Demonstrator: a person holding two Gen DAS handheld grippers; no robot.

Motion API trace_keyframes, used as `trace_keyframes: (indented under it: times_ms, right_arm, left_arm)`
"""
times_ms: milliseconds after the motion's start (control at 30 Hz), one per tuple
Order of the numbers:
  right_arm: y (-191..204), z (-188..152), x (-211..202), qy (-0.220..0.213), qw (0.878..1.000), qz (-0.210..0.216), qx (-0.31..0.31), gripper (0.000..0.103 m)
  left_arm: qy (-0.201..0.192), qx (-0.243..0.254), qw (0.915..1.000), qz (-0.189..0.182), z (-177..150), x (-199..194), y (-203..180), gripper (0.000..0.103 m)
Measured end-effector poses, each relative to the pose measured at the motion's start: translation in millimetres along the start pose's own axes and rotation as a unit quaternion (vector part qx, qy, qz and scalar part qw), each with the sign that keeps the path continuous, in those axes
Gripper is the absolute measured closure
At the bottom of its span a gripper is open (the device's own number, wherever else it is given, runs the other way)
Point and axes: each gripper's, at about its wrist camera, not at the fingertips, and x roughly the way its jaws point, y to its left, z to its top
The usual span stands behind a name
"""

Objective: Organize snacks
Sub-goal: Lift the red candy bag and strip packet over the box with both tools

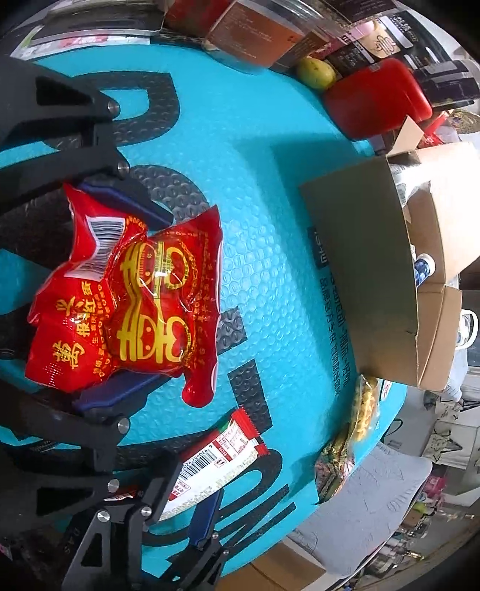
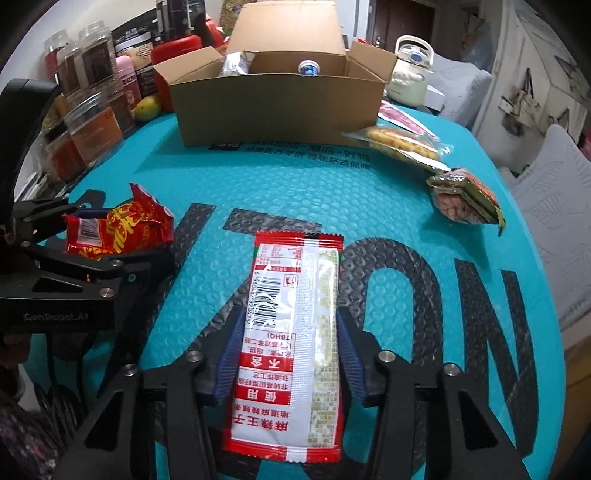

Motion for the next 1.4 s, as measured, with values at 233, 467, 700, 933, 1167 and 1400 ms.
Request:
trace_keyframes:
  times_ms: [233, 467, 700, 933, 1167, 1400]
  right_arm:
    - [-4, -2, -6, -0.005, 0.999, 0.028, 0.031, 0.059]
    - [5, -8, -22, -0.021, 0.998, 0.058, 0.033, 0.059]
    - [10, -10, -45, -0.048, 0.995, 0.077, 0.037, 0.059]
    - [15, -2, -69, -0.083, 0.991, 0.098, 0.032, 0.059]
    - [13, 22, -91, -0.126, 0.986, 0.110, 0.021, 0.059]
    - [7, 50, -106, -0.157, 0.981, 0.115, 0.010, 0.059]
  left_arm:
    - [0.004, -0.018, 0.9995, -0.024, -5, -9, 5, 0.028]
    - [-0.013, -0.022, 0.9993, -0.028, -9, -26, 3, 0.028]
    - [-0.038, -0.024, 0.9985, -0.030, -14, -49, 2, 0.028]
    - [-0.081, -0.024, 0.9961, -0.027, -8, -82, 4, 0.028]
    - [-0.131, -0.029, 0.9905, -0.030, 13, -110, 7, 0.028]
    - [-0.175, -0.024, 0.9835, -0.038, 42, -130, 12, 0.028]
